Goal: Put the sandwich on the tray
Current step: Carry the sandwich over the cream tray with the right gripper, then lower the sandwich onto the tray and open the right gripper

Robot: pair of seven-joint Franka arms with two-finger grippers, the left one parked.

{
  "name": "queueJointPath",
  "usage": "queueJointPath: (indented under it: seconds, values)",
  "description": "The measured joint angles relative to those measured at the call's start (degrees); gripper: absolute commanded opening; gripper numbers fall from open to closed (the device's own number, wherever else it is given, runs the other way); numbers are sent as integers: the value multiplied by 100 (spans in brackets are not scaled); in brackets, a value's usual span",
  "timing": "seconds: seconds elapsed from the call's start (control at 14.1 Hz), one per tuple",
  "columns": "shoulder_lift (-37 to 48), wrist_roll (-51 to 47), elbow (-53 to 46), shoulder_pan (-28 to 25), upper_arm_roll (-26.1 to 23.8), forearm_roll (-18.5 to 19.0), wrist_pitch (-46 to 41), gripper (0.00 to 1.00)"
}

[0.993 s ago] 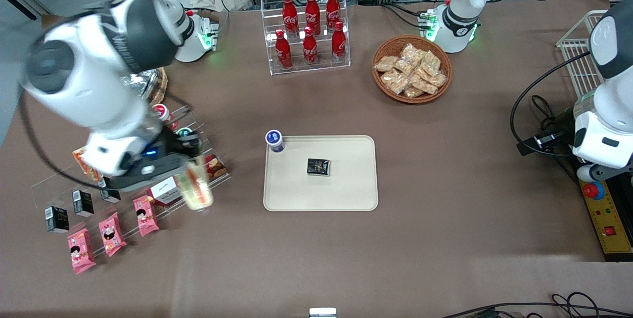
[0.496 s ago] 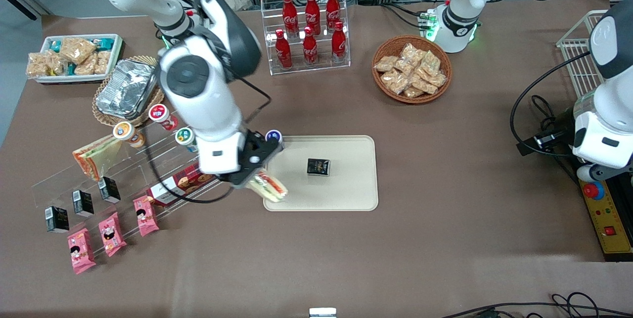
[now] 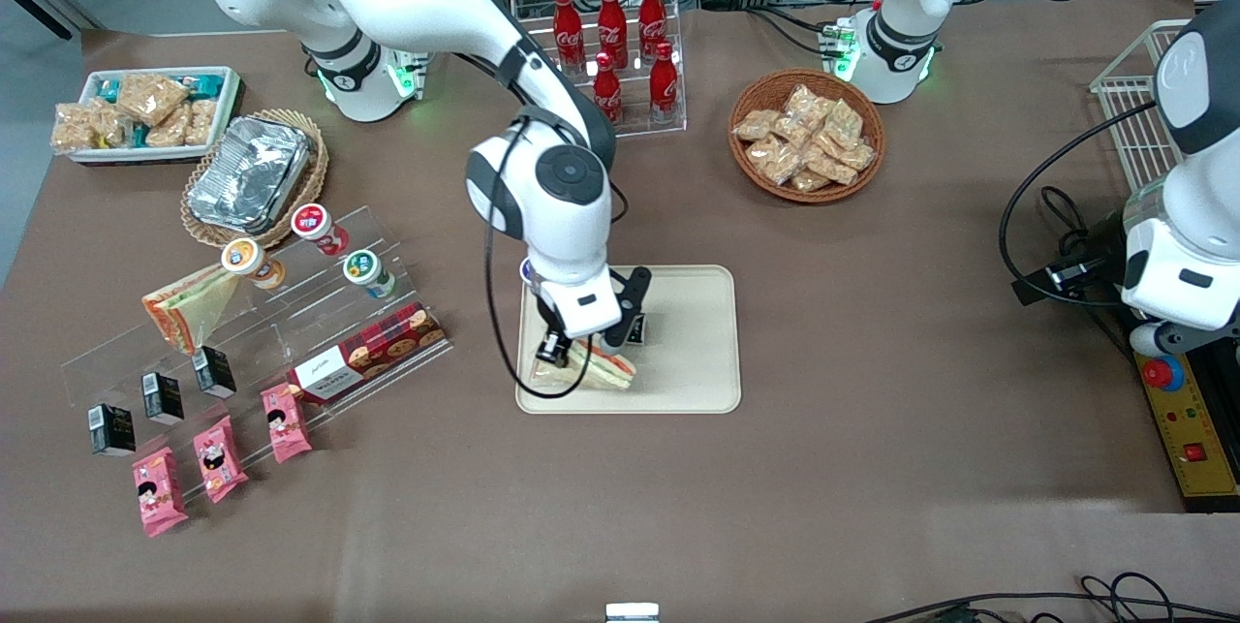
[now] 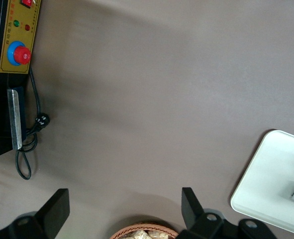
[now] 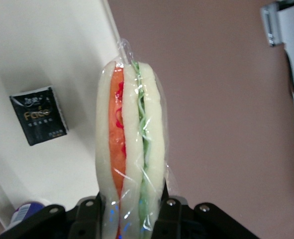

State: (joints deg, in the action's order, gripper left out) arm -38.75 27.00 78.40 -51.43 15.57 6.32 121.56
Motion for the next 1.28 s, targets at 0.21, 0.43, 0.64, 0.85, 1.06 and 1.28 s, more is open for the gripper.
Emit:
queueJointPath:
  seconds: [0.21, 0.43, 0.64, 0.85, 1.06, 1.28]
  values:
    - [-256, 68, 3, -127, -153, 0, 208, 39]
    - [-496, 69, 8, -147, -265, 0, 452, 48]
    - [-728, 67, 12, -116, -287, -152, 810, 99]
    - [-826, 67, 12, -28, -288, -262, 1000, 99]
    - [-794, 64, -17, -11, -287, -372, 1033, 99]
    - [-591, 63, -87, 26, -253, -775, 995, 99]
